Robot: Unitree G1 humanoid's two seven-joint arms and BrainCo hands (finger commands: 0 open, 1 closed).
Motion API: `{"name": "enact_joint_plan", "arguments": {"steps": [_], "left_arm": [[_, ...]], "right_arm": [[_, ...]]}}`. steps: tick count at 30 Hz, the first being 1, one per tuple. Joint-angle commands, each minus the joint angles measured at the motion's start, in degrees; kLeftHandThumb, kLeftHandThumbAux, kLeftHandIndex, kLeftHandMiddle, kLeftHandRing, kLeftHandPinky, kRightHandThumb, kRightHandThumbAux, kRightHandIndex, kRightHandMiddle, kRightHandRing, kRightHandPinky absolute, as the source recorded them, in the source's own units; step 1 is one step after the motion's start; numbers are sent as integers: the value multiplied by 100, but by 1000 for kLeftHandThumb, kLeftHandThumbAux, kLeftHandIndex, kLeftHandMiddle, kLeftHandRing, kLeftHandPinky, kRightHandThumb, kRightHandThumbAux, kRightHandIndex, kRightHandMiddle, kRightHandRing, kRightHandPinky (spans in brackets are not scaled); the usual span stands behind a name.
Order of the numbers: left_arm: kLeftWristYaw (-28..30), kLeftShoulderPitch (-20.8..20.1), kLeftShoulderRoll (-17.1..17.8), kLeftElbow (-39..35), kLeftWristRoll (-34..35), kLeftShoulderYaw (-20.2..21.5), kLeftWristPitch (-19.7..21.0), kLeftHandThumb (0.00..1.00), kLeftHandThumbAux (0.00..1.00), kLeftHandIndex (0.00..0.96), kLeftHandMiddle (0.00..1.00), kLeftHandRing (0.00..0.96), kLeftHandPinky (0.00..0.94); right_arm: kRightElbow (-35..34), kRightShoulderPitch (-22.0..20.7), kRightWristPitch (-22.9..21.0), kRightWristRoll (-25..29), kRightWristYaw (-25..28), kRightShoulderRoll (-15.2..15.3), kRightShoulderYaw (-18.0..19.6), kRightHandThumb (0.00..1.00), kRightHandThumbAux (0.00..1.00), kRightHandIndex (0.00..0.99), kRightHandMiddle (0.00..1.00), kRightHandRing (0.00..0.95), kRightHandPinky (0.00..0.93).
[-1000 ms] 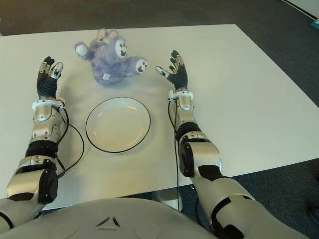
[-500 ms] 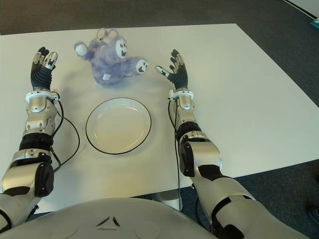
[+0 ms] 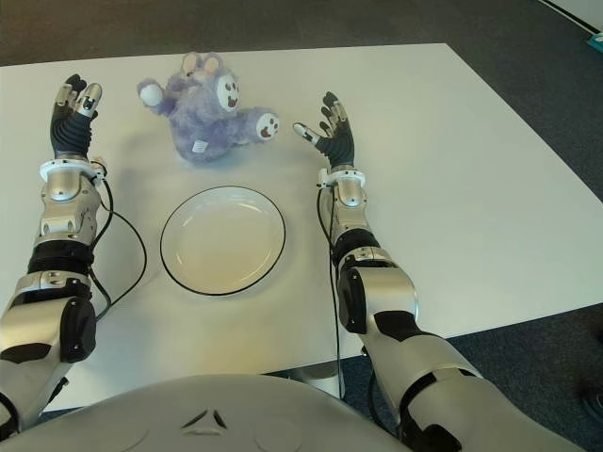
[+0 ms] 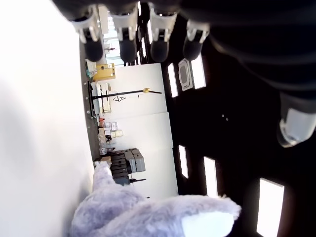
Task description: Put the doll into the plate.
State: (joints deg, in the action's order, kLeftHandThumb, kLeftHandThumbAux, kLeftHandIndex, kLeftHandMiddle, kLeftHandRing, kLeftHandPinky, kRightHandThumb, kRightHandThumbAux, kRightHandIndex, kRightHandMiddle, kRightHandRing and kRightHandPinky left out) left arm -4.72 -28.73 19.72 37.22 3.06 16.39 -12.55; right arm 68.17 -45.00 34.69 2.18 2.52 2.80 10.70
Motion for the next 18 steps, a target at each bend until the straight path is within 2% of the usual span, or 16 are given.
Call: {"name": "enact_joint_plan", "arguments": {"steps": [1,10,18], "left_arm": [[37,-45,114,46,-123,-102,79,148,390,0,2,7,0],[99,-181,234,205,-176,-197,-8,166,399,0,0,2,0],[183,-287,293,281,-262,-322,-4,130,391,0,0,0,0]], "right_arm": [[245,482,37,77,17,-136,65,54,797,58,58,50,65],[248,472,19,54,1,-150,71,48,797,58,60,52,66],[246,476,11,18,-38,-148,58,38,796,55,59,51,67]]}}
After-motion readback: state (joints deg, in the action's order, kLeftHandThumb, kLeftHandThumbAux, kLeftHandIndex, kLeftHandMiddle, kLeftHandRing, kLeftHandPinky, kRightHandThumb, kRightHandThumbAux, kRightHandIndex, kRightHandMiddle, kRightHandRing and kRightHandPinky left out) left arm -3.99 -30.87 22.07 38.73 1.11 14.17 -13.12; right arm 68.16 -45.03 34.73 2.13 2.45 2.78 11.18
